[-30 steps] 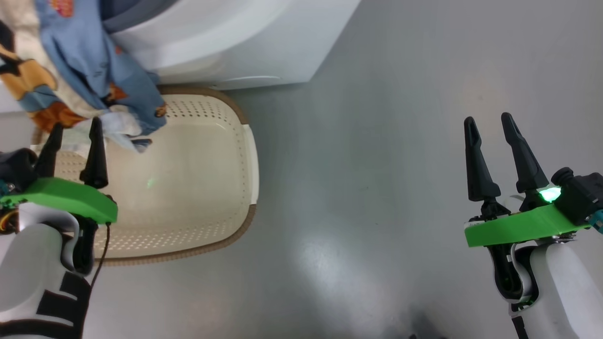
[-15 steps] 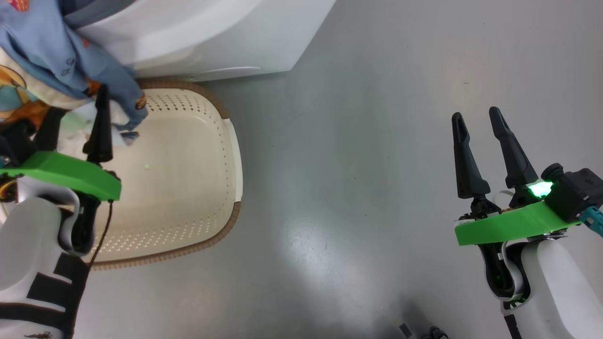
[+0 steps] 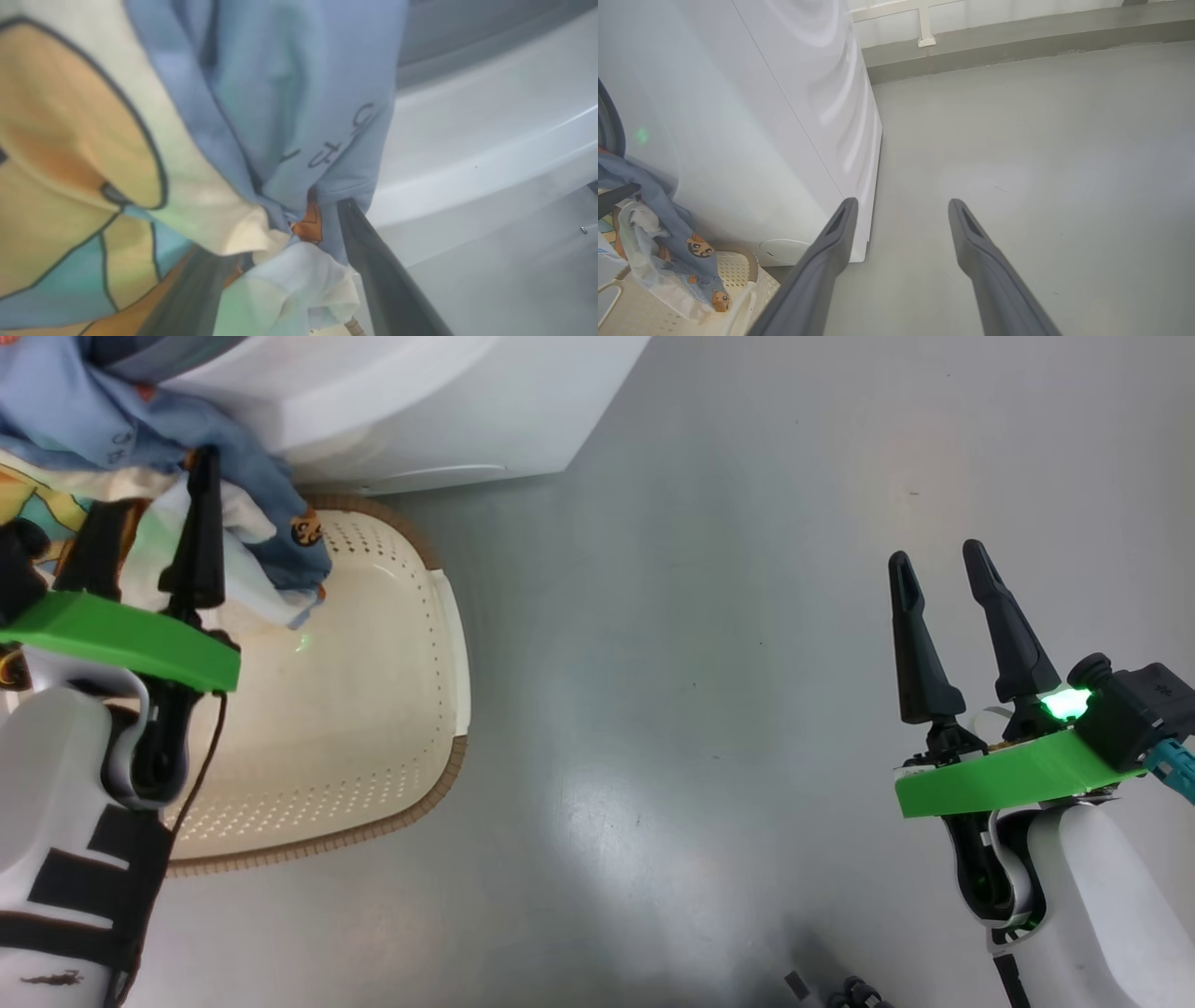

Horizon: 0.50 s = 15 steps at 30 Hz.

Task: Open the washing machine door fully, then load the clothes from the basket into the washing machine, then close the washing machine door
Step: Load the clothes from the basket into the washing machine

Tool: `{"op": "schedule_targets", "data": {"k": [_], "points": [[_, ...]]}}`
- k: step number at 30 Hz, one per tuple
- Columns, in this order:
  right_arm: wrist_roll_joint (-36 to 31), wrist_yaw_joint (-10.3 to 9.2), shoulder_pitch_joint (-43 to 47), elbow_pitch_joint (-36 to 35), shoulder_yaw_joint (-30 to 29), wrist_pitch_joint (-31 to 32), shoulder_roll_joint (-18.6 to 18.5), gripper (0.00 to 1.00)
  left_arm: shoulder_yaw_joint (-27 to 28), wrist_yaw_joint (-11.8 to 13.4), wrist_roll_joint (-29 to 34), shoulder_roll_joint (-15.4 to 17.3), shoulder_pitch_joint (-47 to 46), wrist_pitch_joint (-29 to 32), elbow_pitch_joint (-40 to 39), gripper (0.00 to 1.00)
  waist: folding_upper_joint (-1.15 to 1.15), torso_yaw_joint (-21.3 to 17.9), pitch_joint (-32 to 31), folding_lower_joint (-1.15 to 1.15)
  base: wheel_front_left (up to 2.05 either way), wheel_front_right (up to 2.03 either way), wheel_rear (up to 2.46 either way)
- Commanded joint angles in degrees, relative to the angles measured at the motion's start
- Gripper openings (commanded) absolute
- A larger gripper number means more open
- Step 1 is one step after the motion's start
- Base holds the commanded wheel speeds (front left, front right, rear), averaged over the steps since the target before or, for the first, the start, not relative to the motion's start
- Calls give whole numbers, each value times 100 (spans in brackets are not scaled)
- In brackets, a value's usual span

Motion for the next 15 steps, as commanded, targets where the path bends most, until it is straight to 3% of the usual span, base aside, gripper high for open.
{"op": "schedule_targets", "data": {"k": [1,5,6,7,8,15], "points": [[-29,32,51,-123,155,-45,16,100,172,3,-88,260,-126,-35,-118,100,0,-26,7,0,0,0,0],[-24,32,44,-115,179,-45,32,100,110,3,-107,282,-233,-35,-56,97,0,-75,9,0,0,0,0],[-23,32,46,-116,178,-45,36,100,105,3,-107,283,-255,-35,-42,69,0,-85,6,0,0,0,0],[-24,32,50,-117,176,-45,39,100,130,3,-117,278,-272,-35,-36,27,0,-93,3,0,0,0,0],[-25,32,54,-118,173,-45,43,100,171,3,-141,264,-277,-35,-31,0,0,-99,-1,0,0,0,0],[-39,32,79,-125,111,-45,57,100,415,3,-181,175,-211,-35,-115,0,0,-66,-43,0,0,0,0]]}}
